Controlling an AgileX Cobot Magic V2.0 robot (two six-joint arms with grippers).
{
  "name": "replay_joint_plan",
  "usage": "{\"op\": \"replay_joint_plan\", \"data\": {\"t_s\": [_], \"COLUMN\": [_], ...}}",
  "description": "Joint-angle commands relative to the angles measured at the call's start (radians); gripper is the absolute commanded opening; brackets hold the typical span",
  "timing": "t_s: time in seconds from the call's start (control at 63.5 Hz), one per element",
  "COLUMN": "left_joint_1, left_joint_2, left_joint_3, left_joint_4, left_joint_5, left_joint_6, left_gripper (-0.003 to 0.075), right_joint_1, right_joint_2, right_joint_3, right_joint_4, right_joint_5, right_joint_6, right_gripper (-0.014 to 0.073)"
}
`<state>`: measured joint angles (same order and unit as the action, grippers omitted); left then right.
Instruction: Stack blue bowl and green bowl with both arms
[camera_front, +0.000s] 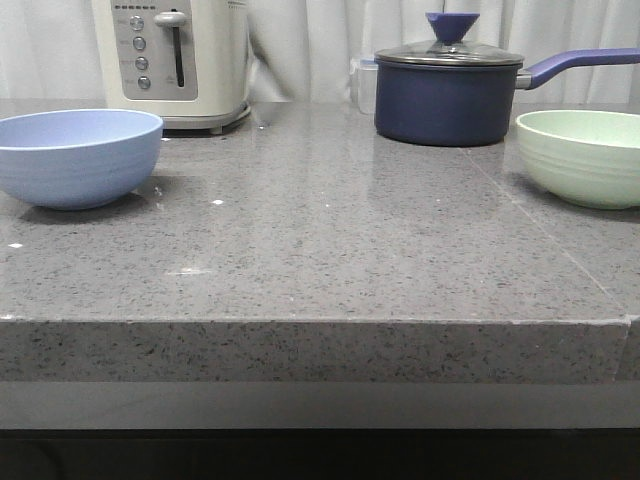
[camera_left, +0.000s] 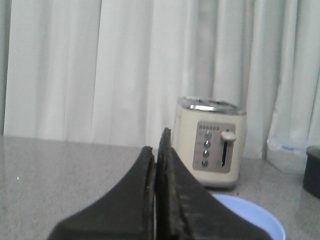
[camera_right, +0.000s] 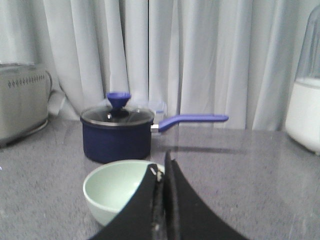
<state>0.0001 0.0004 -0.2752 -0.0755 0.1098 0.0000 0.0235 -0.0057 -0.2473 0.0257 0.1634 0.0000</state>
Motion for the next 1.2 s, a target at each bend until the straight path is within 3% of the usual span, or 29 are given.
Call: {"op": "replay_joint_plan", "data": {"t_s": [0.0, 0.299, 0.41, 0.851, 0.977, 1.103, 1.182], "left_joint_1": [0.002, 0.002, 0.002, 0.002, 0.002, 0.002, 0.002], "left_joint_2": [0.051, 0.339, 0.418, 0.602, 0.609, 0.609, 0.609], "left_joint_3": [-0.144, -0.44, -0.442, -0.44, -0.44, -0.44, -0.44], "left_joint_4": [-0.007, -0.007, -0.01, -0.013, -0.013, -0.013, -0.013], "left_joint_5": [0.024, 0.349, 0.374, 0.415, 0.411, 0.4, 0.396], "left_joint_6": [0.0, 0.034, 0.034, 0.034, 0.034, 0.034, 0.034], "left_gripper": [-0.002, -0.002, -0.002, -0.0019, 0.0028, 0.0242, 0.0372], "right_joint_1": [-0.004, -0.004, -0.004, -0.004, -0.004, -0.004, -0.004], "right_joint_2": [0.053, 0.361, 0.469, 0.684, 0.684, 0.684, 0.684], "right_joint_3": [-0.119, -0.424, -0.47, -0.465, -0.465, -0.465, -0.465], "right_joint_4": [-0.004, -0.005, -0.006, -0.008, -0.008, -0.008, -0.008], "right_joint_5": [0.01, 0.327, 0.4, 0.452, 0.452, 0.454, 0.454], "right_joint_6": [-0.006, -0.006, -0.006, -0.006, -0.006, -0.006, -0.006], "right_gripper": [-0.0062, -0.0062, -0.0062, -0.005, 0.0118, 0.0395, 0.0486]}}
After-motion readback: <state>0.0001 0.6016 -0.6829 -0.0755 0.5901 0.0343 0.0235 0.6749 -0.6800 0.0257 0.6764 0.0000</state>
